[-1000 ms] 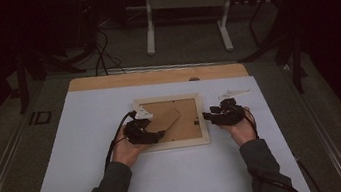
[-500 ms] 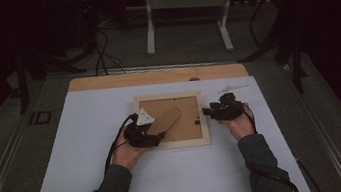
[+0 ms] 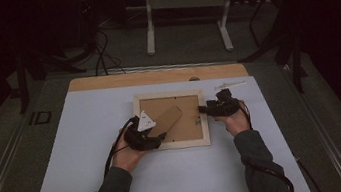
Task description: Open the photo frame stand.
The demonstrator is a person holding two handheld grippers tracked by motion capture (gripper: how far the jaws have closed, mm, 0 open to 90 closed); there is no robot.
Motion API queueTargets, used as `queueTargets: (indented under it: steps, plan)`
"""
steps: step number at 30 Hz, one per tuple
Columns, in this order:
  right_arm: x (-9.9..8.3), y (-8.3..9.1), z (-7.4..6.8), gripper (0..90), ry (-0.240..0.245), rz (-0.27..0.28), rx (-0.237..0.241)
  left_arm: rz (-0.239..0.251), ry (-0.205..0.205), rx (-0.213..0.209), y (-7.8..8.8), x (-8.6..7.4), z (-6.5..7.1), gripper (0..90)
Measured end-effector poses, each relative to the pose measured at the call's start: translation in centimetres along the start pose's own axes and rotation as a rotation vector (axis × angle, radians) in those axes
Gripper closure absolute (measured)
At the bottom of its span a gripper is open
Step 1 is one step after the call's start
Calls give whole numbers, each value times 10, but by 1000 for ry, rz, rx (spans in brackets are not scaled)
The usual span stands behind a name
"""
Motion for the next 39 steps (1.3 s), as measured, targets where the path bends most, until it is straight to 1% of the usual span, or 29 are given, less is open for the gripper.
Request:
queueTargets:
  steps: [1, 3, 9, 10, 12, 14, 17, 20, 21, 22, 23, 28, 31, 33, 39]
  plan:
    - [0, -2, 0, 437, 4, -8, 1, 3, -1, 2, 0, 0, 1, 396]
    - [1, -4, 1, 436, -4, -17, 7, 6, 0, 0, 0, 0, 1, 396]
    - [3, -11, 1, 389, -4, -18, -2, 12, -10, 2, 1, 1, 2, 396]
    - [4, -12, 1, 379, -9, -18, -2, 15, -17, 5, 2, 1, 3, 396]
    - [4, -15, 3, 357, -32, -23, 14, 16, -23, 4, 2, 2, 4, 396]
    - [4, -18, 4, 340, -56, -24, 42, 21, -25, 4, 2, 2, 4, 396]
    - [3, -22, 4, 328, -67, -31, 59, 27, -31, 3, 3, 3, 5, 396]
    - [3, -23, 4, 320, -74, -34, 62, 32, -30, -1, 4, 3, 5, 396]
    - [2, -25, 5, 323, -109, -31, 75, 44, -20, -7, 4, 4, 5, 396]
    - [2, -25, 5, 323, -109, -31, 75, 44, -20, -7, 4, 4, 5, 396]
    - [1, -27, 6, 326, -135, -26, 81, 47, -21, -5, 5, 6, 5, 396]
    - [1, -27, 7, 343, -156, -15, 83, 50, -23, -10, 6, 6, 5, 394]
    - [2, -24, 11, 392, -197, -7, 95, 54, -27, -13, 6, 7, 6, 394]
    - [2, -22, 13, 413, -214, 4, 104, 54, -34, -15, 6, 7, 6, 394]
    - [2, -16, 15, 456, -238, 22, 121, 52, -38, -26, 7, 8, 6, 392]
Point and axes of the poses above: each handheld gripper's, and its own axes: y roughly backward along the jaws, x roughly out of its top, z roughly to its right, the point moved 2 cm from there along -y, roughly forward along the jaws, and after that the axes turned 15 degrees about z, right-handed, at the moved point
